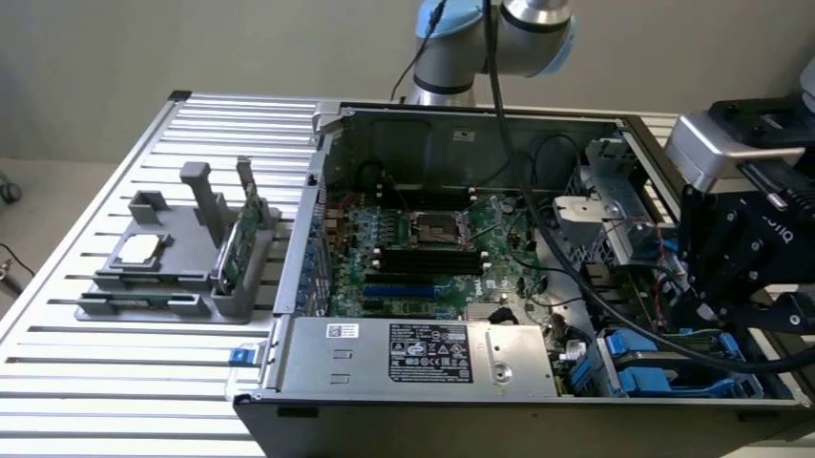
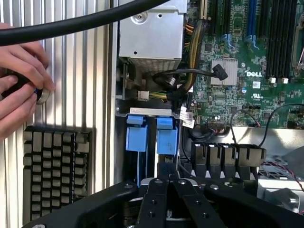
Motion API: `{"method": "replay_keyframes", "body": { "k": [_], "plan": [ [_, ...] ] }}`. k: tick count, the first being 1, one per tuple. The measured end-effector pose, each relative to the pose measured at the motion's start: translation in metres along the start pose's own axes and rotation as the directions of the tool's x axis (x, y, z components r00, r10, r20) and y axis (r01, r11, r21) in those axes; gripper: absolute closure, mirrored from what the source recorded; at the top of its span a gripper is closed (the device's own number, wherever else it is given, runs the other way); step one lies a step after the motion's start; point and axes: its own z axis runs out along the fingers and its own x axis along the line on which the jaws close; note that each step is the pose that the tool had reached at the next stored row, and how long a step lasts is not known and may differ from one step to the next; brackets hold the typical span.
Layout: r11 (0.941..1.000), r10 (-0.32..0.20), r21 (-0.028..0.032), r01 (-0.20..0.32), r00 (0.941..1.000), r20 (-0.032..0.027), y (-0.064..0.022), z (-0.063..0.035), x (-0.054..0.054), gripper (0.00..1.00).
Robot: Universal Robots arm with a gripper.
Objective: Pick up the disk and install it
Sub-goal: 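Insert the disk into the insertion slot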
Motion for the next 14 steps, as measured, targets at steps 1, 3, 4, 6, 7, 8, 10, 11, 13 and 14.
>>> {"method": "replay_keyframes", "body": {
  "k": [1,3,4,6,7,8,10,11,13,14],
  "plan": [
    [1.0,0.0,-0.0001,0.0,1.0,-0.0015,-0.0005,0.0017,0.0,0.89],
    [1.0,-0.002,-0.0001,0.002,1.0,-0.0042,-0.0017,0.0053,0.0,0.89],
    [1.0,-0.002,-0.0001,0.002,1.0,-0.005,-0.0024,0.0072,0.0,0.89],
    [1.0,-0.004,0.0,0.004,1.0,-0.007,-0.0037,0.0107,-0.001,0.89],
    [1.0,-0.004,-0.0001,0.004,1.0,-0.0077,-0.0043,0.0127,-0.001,0.89],
    [1.0,-0.005,0.0,0.005,0.9999,-0.0087,-0.0049,0.0143,-0.001,0.89],
    [1.0,-0.006,0.0,0.006,0.9999,-0.0091,-0.0061,0.0181,-0.001,0.89],
    [1.0,-0.007,0.0,0.007,0.9999,-0.0092,-0.0066,0.0198,-0.001,0.89],
    [1.0,-0.007,0.0,0.007,0.9999,-0.0092,-0.0074,0.0234,-0.002,0.89],
    [1.0,-0.008,0.0,0.008,0.9999,-0.0091,-0.0077,0.0253,-0.002,0.89]
  ]
}}
